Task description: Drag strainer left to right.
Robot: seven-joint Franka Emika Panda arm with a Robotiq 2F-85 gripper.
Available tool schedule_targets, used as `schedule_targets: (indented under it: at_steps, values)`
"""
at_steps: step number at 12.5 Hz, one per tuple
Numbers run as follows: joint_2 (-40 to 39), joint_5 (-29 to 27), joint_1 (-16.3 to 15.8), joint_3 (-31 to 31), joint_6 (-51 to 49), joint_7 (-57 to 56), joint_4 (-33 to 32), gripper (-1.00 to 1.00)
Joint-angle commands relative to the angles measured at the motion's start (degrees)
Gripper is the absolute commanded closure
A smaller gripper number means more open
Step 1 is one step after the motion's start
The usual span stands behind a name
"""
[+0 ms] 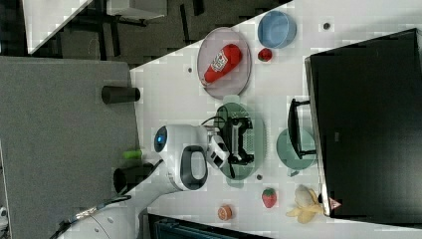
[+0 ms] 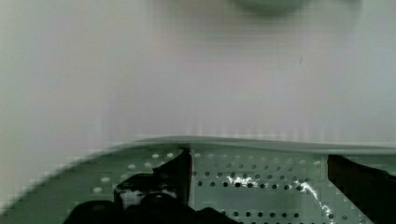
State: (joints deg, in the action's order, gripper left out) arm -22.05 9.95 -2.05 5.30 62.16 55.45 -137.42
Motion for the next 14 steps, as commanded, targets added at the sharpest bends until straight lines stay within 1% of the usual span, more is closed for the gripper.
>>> schedule_targets:
  at_steps: [1, 5, 7, 8, 11, 12, 14]
  values:
    - [0.47, -0.30, 0.89, 2.74, 0.18, -6.35, 0.41, -1.00]
    - [0.42, -0.30, 0.97, 5.51, 0.91, -9.41, 0.39, -1.00]
    - [1.03, -0.30, 0.95, 5.43, 1.05, -11.08, 0.61, -1.00]
    - [2.11, -0.31, 0.95, 5.04, 0.93, -14.44, 0.65, -1.00]
    - [9.04, -0.49, 0.95, 3.30, -2.12, -29.00, 0.87, -1.00]
    - [12.34, -0.76, 0.93, 2.66, -4.74, -33.07, 1.21, -1.00]
    - [19.58, -1.03, 0.90, 1.35, -13.00, -37.77, 2.76, -1.00]
